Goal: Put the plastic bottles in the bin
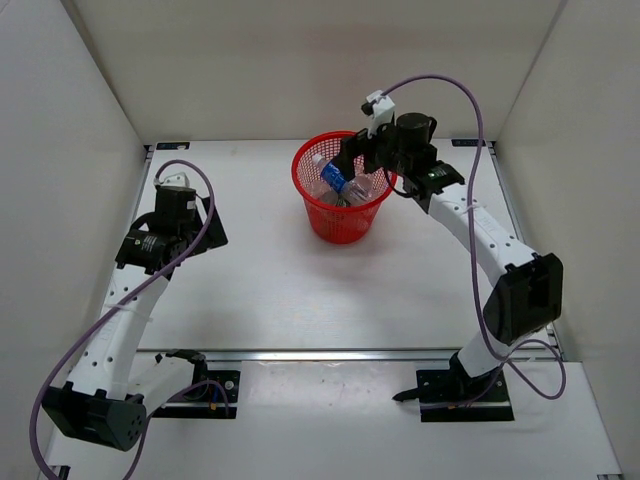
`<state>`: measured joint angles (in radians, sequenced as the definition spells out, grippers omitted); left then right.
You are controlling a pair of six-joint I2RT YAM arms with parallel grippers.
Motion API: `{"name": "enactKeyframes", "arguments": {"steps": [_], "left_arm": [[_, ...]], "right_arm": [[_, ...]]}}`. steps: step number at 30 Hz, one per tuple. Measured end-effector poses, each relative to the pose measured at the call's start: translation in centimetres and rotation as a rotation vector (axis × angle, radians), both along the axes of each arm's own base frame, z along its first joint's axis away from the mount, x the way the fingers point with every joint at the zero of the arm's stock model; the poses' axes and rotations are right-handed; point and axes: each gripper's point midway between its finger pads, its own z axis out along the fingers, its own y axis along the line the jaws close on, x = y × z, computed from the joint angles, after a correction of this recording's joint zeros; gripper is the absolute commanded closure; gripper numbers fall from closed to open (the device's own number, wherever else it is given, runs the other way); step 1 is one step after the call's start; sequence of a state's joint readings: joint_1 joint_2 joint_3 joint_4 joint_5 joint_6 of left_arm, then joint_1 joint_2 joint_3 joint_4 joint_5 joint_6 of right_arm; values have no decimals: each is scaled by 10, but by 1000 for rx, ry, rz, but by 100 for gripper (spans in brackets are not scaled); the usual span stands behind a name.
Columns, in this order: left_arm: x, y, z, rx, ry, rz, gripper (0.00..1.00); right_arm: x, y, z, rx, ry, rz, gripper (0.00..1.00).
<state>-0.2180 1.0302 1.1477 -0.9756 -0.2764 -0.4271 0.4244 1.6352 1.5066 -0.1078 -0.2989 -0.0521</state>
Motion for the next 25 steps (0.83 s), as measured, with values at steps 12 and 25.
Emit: {"name": "enactKeyframes", "arguments": {"steps": [12,25], "left_arm": [[0,-1,3,-3,-15,-16,1],[-6,-3,-5,-8,17,-28,2]], "right_arm": [[-85,-146,3,101,220,-406,1],[-203,-287,-125,-11,722,-973,1]]}}
